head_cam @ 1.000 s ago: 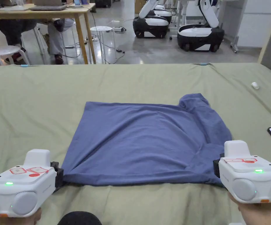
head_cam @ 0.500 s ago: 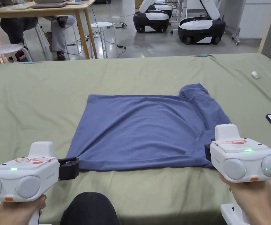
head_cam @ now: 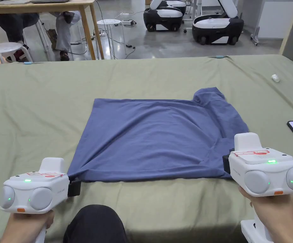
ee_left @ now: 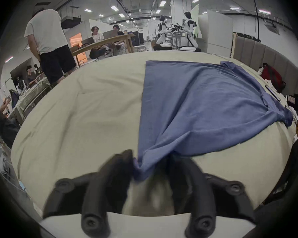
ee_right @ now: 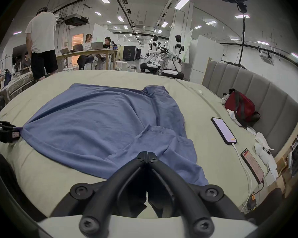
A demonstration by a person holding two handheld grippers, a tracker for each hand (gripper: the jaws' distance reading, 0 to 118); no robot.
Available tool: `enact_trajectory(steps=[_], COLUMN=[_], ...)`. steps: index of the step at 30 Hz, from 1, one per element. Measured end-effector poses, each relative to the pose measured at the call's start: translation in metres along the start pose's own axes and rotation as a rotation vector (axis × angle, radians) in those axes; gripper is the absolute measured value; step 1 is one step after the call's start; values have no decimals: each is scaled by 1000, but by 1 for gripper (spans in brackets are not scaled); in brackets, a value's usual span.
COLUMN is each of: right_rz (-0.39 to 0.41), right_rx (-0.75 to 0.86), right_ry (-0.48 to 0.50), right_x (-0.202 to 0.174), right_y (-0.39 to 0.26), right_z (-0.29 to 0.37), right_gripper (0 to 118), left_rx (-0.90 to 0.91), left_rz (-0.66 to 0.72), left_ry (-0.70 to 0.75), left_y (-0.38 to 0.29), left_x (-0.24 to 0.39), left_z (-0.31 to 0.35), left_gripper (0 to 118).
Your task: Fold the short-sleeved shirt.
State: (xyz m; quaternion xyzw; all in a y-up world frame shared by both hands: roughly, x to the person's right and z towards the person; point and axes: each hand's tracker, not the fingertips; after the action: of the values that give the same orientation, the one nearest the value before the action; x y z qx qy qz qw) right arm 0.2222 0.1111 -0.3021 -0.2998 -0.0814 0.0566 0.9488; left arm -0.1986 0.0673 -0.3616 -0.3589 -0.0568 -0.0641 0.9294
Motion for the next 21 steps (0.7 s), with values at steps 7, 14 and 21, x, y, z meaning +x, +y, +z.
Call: enact_trajectory(steps=[7,14,21], right_rz=[6,-29,-69], right_rx=[-15,-25,-77], right_ry=[4,18,13], right_x=[0,15,40], right_y=[-2,-2,-15], right_z=[-7,-8,-20], right_gripper=[0,2,117], left_rx=[25,41,44], left_rz=[5,-6,-2], left_ry=[-11,-18,-23], left_y=[-2,3,5], left_x=[5,5,3], left_z=[5,12,10], left_gripper=[2,3,3])
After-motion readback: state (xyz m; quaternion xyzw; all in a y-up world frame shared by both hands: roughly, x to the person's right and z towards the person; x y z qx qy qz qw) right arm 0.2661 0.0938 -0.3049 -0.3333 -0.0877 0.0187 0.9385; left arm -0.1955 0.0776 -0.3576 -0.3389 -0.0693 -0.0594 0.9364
